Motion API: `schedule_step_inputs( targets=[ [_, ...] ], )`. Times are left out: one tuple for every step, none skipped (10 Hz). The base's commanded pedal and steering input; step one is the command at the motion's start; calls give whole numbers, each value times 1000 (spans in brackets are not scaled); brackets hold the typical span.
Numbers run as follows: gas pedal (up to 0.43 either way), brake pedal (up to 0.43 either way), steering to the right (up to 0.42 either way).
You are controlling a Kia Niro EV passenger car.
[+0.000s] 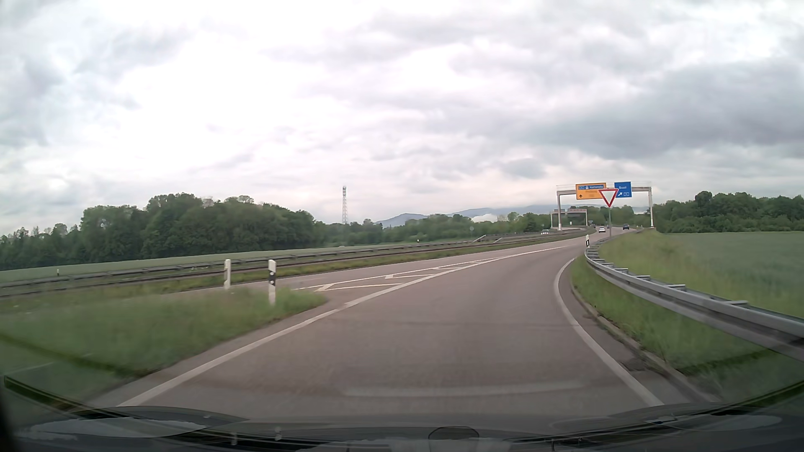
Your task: Follow the waypoints while adhering to traffic rules and regulations
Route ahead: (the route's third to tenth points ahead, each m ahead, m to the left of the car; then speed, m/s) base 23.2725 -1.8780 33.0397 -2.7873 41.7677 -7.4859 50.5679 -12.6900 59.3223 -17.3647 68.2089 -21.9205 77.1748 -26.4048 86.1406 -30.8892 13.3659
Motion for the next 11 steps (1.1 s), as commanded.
schedule_step_inputs(
  targets=[
    [87, 0, 83],
    [87, 0, 83],
    [87, 0, 84],
    [87, 0, 84],
    [87, 0, 84],
    [87, 0, 84],
    [87, 0, 84],
    [98, 0, 83],
    [98, 0, 82],
    [110, 0, 81],
    [138, 0, 78]
  ],
)
